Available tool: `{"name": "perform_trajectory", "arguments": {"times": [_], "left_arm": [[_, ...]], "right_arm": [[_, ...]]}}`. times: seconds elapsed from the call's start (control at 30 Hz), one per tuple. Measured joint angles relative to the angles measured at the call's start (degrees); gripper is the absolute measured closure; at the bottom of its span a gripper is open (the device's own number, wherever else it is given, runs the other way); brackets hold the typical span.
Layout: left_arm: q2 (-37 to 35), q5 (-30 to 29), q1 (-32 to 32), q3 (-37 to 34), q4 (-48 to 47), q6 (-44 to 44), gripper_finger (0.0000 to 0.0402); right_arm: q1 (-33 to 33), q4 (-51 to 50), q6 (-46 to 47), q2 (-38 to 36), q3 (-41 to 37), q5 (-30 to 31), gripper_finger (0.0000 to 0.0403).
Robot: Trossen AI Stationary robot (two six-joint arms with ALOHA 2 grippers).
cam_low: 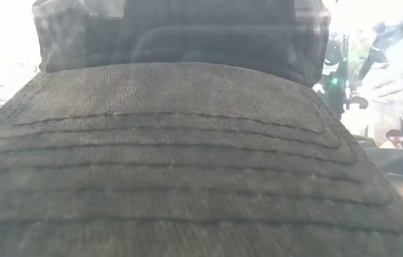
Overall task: Pick & Place hat
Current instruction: Put the dark gray cap into the right transparent bin, then put the left black cap into the white transparent bin
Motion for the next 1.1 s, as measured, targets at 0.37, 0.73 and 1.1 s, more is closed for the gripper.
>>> {"name": "perform_trajectory", "arguments": {"times": [0.37,0.73,1.1], "left_arm": [[0.0,0.0,0.0,0.0,0.2,8.6,0.0199],[0.7,6.8,2.3,0.1,-1.1,18.9,0.0199],[13.7,23.0,-0.2,-0.1,-18.1,36.1,0.0199]], "right_arm": [[2.6,14.2,-3.3,-12.0,-0.1,-3.7,0.0314],[13.7,6.6,11.4,-24.3,0.0,-29.5,0.0314],[28.9,-6.0,15.6,-24.4,0.0,-35.9,0.0314]]}}
